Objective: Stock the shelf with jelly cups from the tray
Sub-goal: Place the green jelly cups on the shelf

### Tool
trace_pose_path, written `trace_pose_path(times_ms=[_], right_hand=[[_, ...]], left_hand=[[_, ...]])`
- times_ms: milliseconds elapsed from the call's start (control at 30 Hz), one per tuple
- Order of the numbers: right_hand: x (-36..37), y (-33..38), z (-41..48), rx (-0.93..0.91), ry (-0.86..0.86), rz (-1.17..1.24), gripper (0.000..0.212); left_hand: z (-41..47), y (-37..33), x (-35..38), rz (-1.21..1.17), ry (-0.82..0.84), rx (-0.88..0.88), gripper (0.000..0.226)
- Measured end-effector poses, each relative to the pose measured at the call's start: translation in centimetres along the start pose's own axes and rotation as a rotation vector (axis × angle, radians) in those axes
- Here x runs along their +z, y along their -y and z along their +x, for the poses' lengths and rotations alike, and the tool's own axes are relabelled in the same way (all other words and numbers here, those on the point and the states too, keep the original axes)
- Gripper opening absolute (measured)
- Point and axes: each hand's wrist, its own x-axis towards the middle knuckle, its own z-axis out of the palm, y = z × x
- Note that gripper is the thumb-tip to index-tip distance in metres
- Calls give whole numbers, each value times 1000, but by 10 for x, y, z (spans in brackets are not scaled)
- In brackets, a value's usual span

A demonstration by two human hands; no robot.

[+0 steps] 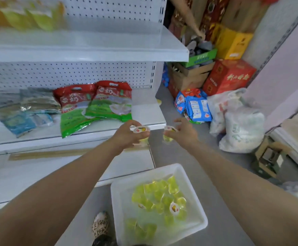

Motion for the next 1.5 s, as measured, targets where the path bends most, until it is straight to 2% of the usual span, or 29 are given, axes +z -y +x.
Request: trace_pose_path(times_ms=[133,333,433,733,800,867,933,1233,1500], right_hand=[[-20,63,2,-187,17,44,71],[-36,172,9,-385,6,94,68],[-34,231,9,-490,33,96,66],[18,368,33,-617,170,93,71],[39,386,41,-621,199,64,72],[62,402,49,-617,225,41,75],[85,415,57,-608,237,18,77],[143,444,86,-614,232,-67,82],[147,447,92,-613,231,-106,79]], left_hand=[[-20,-58,-32,101,-158,138,57],[-50,-141,-103,350,-346,281,54],[-63,-177,-149,494,-406,251,46],[-52,-220,-292,720,-518,65,51],[-46,-222,-316,778,-537,23,57],[-39,-220,-334,815,-554,13,78],[-32,-220,-346,847,-576,16,88],[0,-222,-373,991,-628,-6,76],[8,-220,-371,990,-652,6,81]])
